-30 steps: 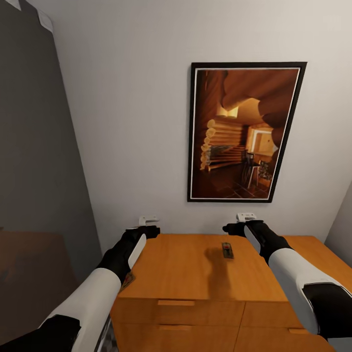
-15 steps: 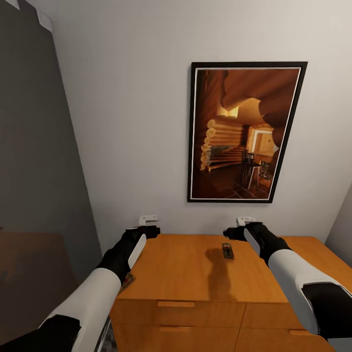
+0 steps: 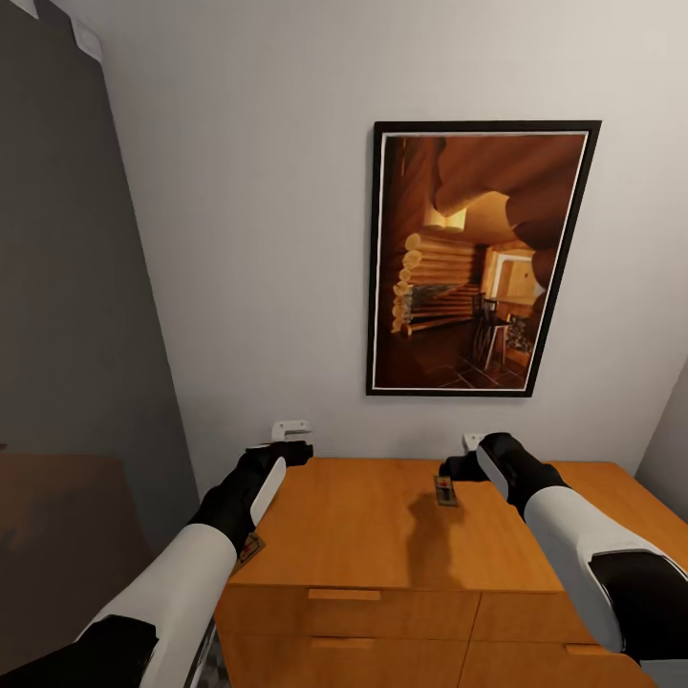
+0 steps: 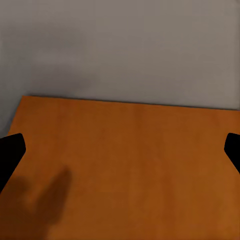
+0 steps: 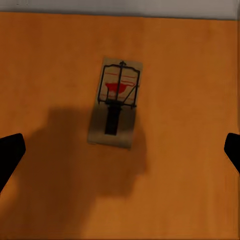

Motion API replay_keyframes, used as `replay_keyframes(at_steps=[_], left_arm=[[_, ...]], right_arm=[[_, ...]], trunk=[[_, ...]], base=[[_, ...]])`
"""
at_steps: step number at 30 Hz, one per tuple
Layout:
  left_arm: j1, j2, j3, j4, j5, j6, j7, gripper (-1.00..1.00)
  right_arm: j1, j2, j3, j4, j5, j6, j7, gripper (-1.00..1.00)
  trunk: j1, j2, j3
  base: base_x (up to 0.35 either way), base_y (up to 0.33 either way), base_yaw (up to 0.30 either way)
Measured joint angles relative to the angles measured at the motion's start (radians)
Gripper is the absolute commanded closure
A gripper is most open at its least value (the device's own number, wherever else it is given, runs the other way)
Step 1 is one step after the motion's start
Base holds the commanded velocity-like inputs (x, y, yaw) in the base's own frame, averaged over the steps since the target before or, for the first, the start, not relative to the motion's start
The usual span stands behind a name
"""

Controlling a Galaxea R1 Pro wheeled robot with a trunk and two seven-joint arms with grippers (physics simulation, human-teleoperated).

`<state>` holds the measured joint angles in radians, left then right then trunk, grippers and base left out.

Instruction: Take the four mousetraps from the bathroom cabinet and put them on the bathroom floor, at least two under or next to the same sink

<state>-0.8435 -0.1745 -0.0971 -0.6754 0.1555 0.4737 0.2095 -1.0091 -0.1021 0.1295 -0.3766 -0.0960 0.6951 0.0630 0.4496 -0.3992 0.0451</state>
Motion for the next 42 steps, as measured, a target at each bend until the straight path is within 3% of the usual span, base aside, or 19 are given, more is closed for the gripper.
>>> replay_keyframes(at_steps=[10, 27, 42], left_arm=[[0.000, 0.000, 0.000, 0.000, 0.000, 0.000, 0.000, -1.00], [0.000, 0.000, 0.000, 0.001, 0.000, 0.000, 0.000, -1.00], [0.000, 0.000, 0.000, 0.001, 0.000, 0.000, 0.000, -1.00]], right_arm=[[0.000, -0.001, 0.002, 0.005, -0.002, -0.082, 0.003, -1.00], [0.000, -0.001, -0.003, 0.004, -0.005, -0.088, 0.010, -1.00], [-0.002, 0.000, -0.007, -0.013, -0.008, 0.055, 0.010, -1.00]], trunk=[[0.000, 0.000, 0.000], [0.000, 0.000, 0.000], [0.000, 0.000, 0.000]], base=[[0.000, 0.000, 0.000], [0.000, 0.000, 0.000], [0.000, 0.000, 0.000]])
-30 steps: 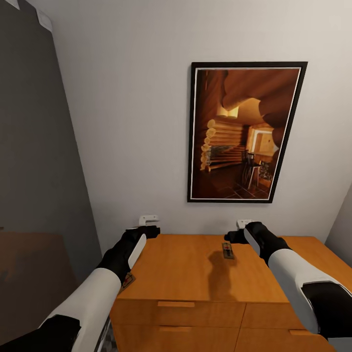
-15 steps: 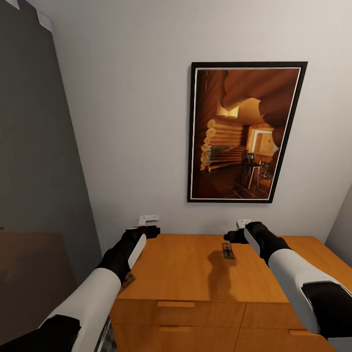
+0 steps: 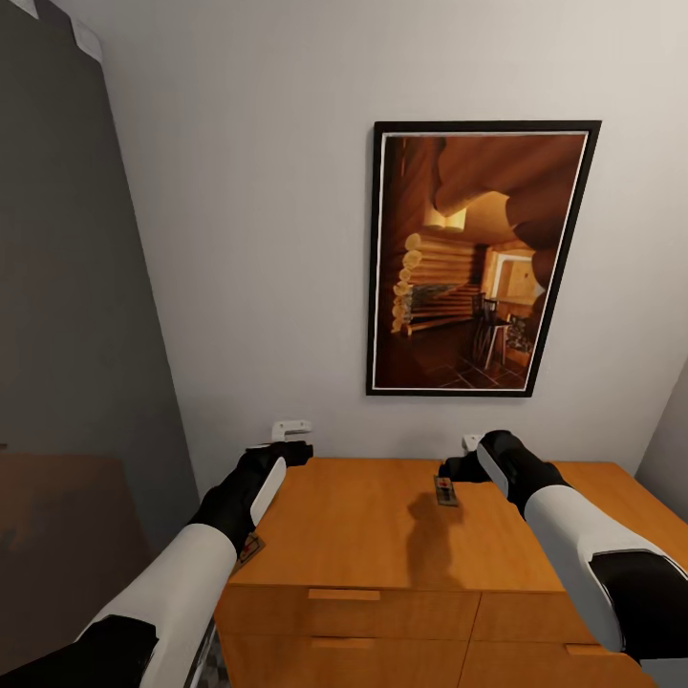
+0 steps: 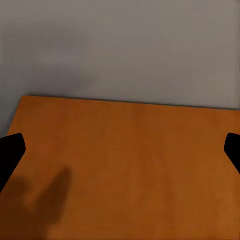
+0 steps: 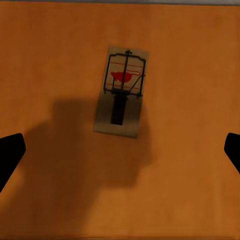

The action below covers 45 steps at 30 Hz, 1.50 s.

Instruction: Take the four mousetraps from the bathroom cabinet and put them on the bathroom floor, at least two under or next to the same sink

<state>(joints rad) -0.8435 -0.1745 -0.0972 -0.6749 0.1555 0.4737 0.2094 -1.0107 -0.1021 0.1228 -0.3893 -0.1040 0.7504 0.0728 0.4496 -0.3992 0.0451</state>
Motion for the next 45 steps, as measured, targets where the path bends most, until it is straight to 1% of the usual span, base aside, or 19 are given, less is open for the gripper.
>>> replay_keyframes(at_steps=[16, 45], left_arm=[[0.000, 0.000, 0.000, 0.000, 0.000, 0.001, 0.000, -1.00], [0.000, 0.000, 0.000, 0.001, 0.000, 0.000, 0.000, -1.00]], right_arm=[[0.000, -0.001, 0.002, -0.005, -0.002, 0.018, 0.002, -1.00], [0.000, 0.001, 0.001, -0.009, -0.001, 0.008, 0.004, -1.00]], trunk=[[0.000, 0.000, 0.000], [0.000, 0.000, 0.000]], base=[[0.000, 0.000, 0.000], [0.000, 0.000, 0.000]])
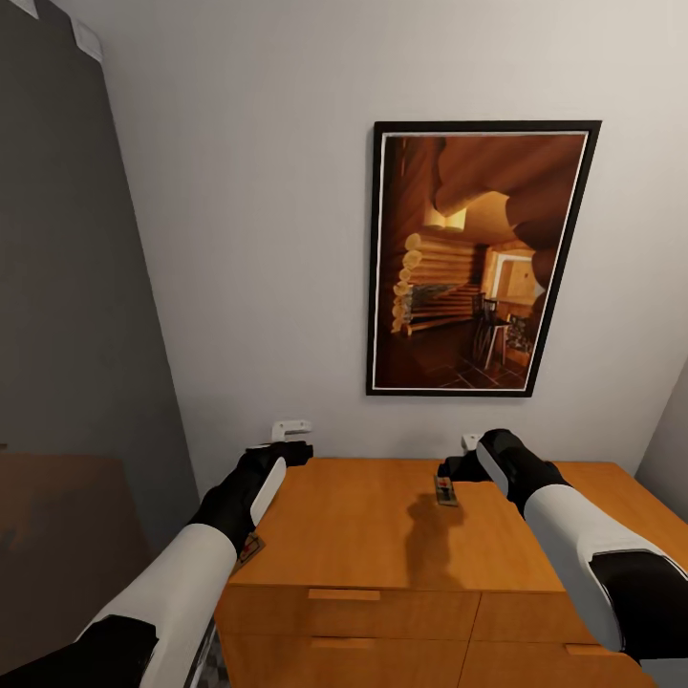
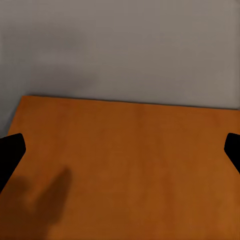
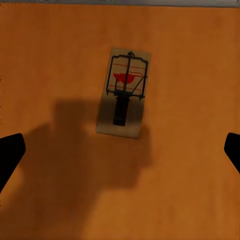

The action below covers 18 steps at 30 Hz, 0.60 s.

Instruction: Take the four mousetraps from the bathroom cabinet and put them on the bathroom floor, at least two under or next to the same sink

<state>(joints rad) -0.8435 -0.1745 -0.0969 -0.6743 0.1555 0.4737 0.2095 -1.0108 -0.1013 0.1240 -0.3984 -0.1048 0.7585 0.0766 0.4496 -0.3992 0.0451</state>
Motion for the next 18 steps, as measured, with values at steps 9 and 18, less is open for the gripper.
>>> replay_keyframes(at_steps=[9, 18], left_arm=[[0.000, 0.000, 0.000, 0.000, 0.000, 0.000, 0.000, -1.00], [0.000, 0.000, 0.000, 0.000, 0.000, 0.000, 0.000, -1.00]], right_arm=[[0.000, 0.000, 0.000, -0.002, 0.000, 0.000, 0.000, -1.00], [0.000, 0.000, -0.001, -0.002, 0.000, 0.000, 0.000, -1.00]], trunk=[[0.000, 0.000, 0.000], [0.000, 0.000, 0.000]], base=[[0.000, 0.000, 0.000], [0.012, 0.000, 0.000]])
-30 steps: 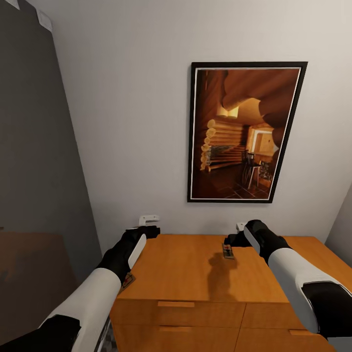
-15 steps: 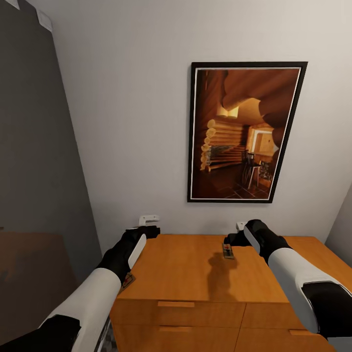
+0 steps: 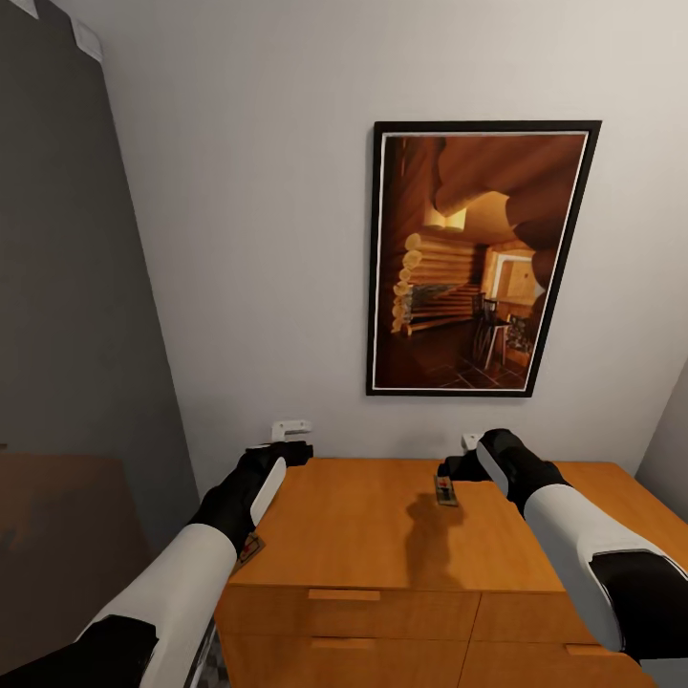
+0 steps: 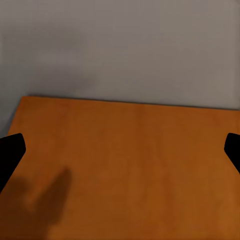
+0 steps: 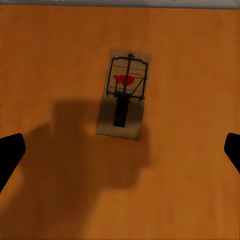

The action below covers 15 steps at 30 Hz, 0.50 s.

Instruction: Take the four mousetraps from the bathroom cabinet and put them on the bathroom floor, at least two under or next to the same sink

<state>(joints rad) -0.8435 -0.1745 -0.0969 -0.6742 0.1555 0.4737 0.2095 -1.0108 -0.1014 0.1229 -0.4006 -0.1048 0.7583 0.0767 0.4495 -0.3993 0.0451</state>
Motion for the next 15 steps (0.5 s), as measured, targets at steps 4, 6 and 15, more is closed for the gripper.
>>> replay_keyframes(at_steps=[4, 6, 15], left_arm=[[0.000, 0.000, 0.000, 0.000, 0.000, 0.000, 0.000, -1.00], [0.000, 0.000, 0.000, 0.000, 0.000, 0.001, 0.000, -1.00], [0.000, 0.000, 0.000, 0.000, 0.000, 0.000, 0.000, -1.00]], right_arm=[[0.000, 0.000, -0.001, 0.000, -0.001, 0.002, 0.000, -1.00], [0.000, 0.000, -0.001, 0.000, -0.001, 0.004, -0.001, -1.00], [0.000, 0.000, -0.003, 0.000, -0.002, 0.006, 0.000, -1.00]], trunk=[[0.000, 0.000, 0.000], [0.000, 0.000, 0.000], [0.000, 0.000, 0.000]], base=[[0.170, 0.000, 0.000], [0.264, 0.000, 0.000], [0.147, 0.000, 0.000]])
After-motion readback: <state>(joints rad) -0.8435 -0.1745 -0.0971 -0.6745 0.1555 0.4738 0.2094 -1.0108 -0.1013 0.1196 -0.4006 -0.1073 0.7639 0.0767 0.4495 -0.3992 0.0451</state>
